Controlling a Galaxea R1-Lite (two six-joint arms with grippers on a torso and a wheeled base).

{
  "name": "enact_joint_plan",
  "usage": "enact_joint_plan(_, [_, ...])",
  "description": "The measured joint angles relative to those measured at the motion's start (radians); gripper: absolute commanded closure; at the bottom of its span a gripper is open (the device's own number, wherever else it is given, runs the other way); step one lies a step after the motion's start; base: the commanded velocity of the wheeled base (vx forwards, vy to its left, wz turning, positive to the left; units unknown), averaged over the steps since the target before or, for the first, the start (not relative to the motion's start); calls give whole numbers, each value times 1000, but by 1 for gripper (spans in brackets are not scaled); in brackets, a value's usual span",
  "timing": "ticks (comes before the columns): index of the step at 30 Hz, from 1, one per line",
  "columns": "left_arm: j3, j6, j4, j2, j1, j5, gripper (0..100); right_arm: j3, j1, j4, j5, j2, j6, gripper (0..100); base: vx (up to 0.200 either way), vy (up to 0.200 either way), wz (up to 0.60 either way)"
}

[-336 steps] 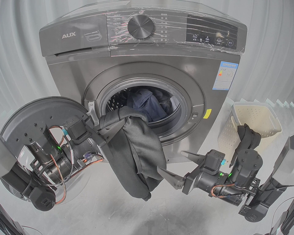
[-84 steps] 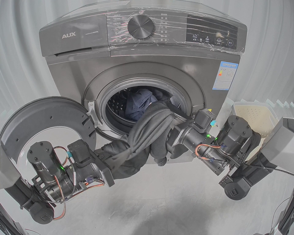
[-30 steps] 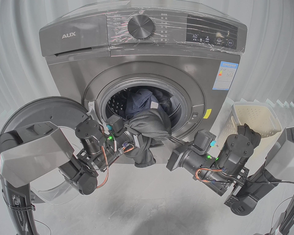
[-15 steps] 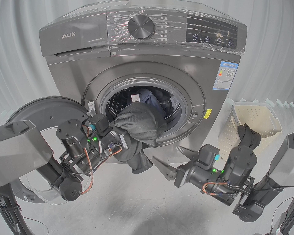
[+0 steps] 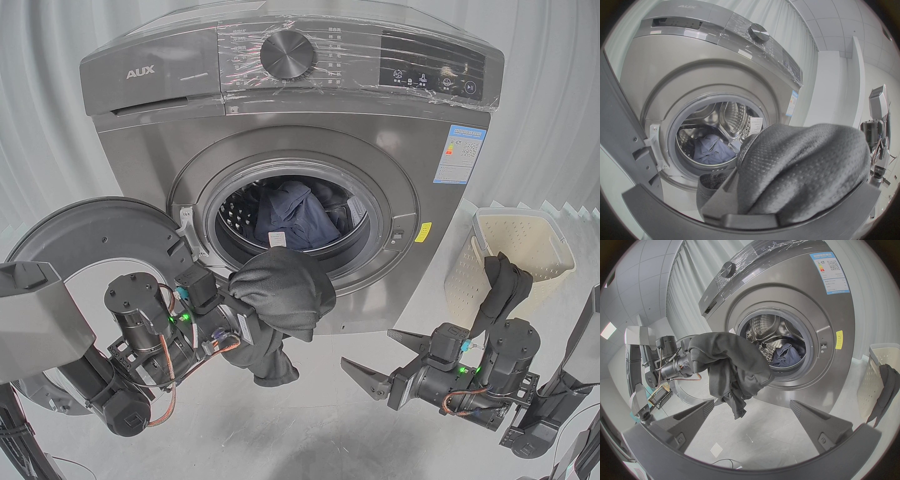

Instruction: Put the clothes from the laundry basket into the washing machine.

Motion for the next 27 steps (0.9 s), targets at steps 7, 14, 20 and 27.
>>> enact_joint_plan(7, [3, 1, 0, 38, -9, 0, 100, 4, -1, 0, 0, -2, 1, 0, 200, 0, 0])
enact_joint_plan(14, [-19, -1, 0, 71, -18, 0, 100, 7, 9, 0, 0, -3, 1, 0, 200, 0, 0])
enact_joint_plan(20, [-57, -3, 0, 100, -19, -1, 100, 9, 11, 0, 0, -5, 1, 0, 200, 0, 0])
enact_joint_plan(27, [-191, 31, 0, 175, -17, 17, 100, 12, 15, 1, 0, -12, 0, 0, 0, 0, 0])
